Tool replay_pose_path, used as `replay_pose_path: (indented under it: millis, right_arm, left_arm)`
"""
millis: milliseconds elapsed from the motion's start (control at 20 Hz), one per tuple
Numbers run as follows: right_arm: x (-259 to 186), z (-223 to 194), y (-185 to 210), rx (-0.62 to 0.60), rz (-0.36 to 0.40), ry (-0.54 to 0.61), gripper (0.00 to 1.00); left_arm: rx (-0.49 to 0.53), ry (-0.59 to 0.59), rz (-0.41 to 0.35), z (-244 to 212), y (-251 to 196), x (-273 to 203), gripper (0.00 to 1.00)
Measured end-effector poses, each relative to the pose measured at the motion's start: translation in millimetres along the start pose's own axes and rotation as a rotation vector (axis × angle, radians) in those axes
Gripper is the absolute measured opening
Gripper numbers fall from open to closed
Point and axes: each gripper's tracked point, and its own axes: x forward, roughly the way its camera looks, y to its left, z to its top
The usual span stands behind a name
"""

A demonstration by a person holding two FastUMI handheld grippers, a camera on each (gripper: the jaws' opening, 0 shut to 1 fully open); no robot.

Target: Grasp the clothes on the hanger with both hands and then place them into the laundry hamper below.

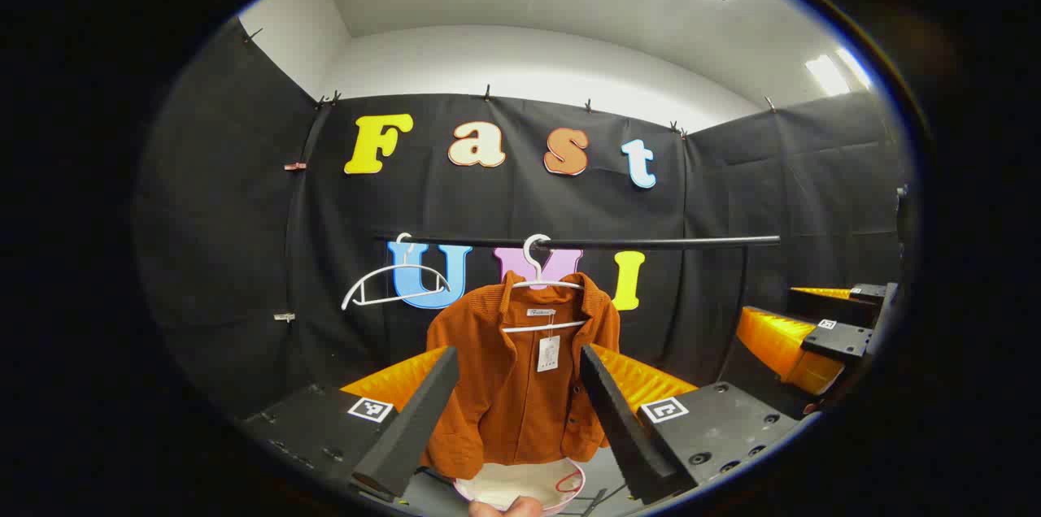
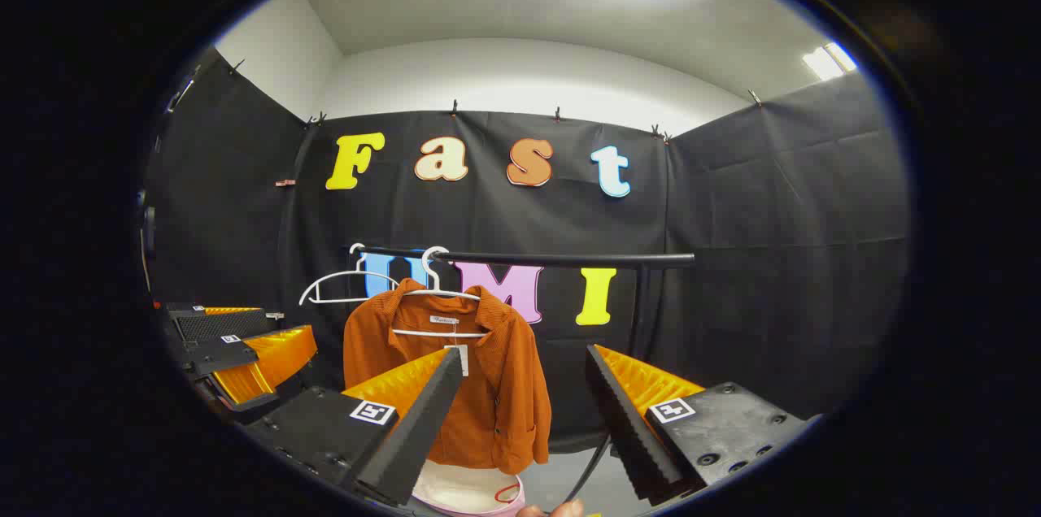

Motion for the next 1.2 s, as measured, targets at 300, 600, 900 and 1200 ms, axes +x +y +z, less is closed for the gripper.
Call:
replay_pose_path:
  millis: [300, 600, 900, 1200]
  right_arm:
    - [6.7, -2.3, 4.7, -0.009, 0.002, 0.010, 0.98]
    - [9.6, -4.8, 4.0, 0.001, -0.011, 0.016, 0.98]
    - [18.2, -14.7, 5.8, 0.005, -0.019, 0.037, 0.98]
    - [50.9, -31.0, 6.6, 0.005, -0.027, 0.042, 0.97]
  left_arm:
    - [0.000, 0.005, 0.014, -1.3, 9.8, 2.1, 0.92]
    - [-0.003, -0.006, 0.003, 4.9, 11.9, 3.5, 0.95]
    - [-0.002, 0.005, -0.021, -1.0, 9.2, 12.9, 0.95]
    - [0.014, 0.020, -0.022, -25.0, 9.0, 42.4, 0.95]
